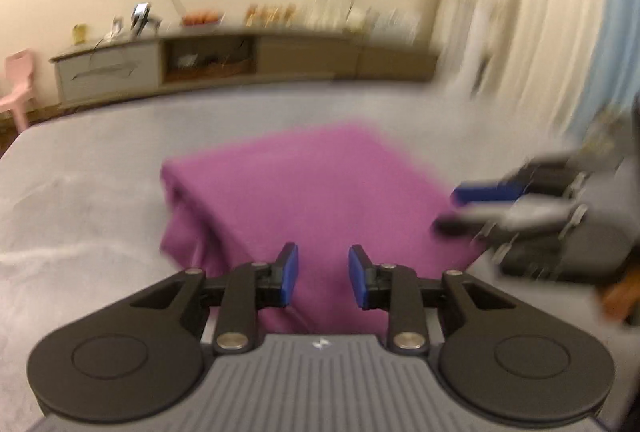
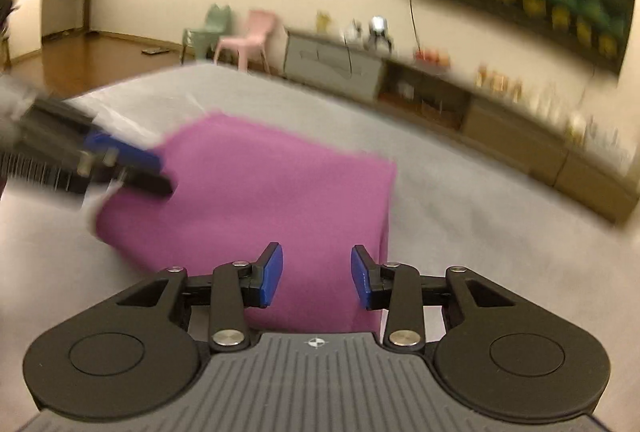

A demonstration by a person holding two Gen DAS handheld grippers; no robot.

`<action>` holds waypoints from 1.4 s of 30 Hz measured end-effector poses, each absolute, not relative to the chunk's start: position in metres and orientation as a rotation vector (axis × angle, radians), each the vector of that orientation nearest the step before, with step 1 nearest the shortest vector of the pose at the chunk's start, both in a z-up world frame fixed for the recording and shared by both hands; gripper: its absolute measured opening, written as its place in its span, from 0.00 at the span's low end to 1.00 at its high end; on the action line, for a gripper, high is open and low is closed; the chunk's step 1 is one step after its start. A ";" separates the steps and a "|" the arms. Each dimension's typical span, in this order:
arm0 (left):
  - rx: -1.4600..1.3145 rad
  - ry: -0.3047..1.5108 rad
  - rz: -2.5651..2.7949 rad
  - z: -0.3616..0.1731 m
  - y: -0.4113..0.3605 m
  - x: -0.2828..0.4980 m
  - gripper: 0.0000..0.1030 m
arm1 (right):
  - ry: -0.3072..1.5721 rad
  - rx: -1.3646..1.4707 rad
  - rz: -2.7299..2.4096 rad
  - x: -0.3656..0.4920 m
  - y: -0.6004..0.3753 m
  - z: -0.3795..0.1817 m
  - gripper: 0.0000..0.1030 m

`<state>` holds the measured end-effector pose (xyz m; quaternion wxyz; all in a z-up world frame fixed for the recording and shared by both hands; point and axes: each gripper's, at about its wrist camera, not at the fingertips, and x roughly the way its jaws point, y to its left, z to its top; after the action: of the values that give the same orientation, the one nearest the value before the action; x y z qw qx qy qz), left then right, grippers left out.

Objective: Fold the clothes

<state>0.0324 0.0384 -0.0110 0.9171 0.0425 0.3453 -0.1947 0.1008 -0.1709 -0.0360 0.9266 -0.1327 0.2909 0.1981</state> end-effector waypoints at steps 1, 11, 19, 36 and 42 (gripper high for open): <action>0.074 0.723 -0.393 -0.017 0.041 0.038 0.30 | 0.634 -0.254 0.401 0.112 -0.176 -0.043 0.37; -0.034 0.632 -0.345 0.026 0.072 0.078 0.29 | 0.583 -0.093 0.463 0.099 -0.192 -0.001 0.38; 0.007 0.752 -0.191 -0.027 0.077 0.131 0.32 | 0.704 -0.144 0.465 0.190 -0.173 -0.044 0.41; 0.027 0.772 -0.251 -0.022 0.042 0.130 0.32 | 0.602 -0.098 0.512 0.049 -0.196 -0.038 0.41; 0.023 0.730 -0.225 -0.022 0.031 0.148 0.37 | 0.597 -0.124 0.349 0.055 -0.203 -0.037 0.43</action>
<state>0.1481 0.0306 -0.0218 0.9279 0.0111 0.3561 -0.1098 0.0548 -0.2029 -0.0369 0.9389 -0.0606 0.2925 0.1712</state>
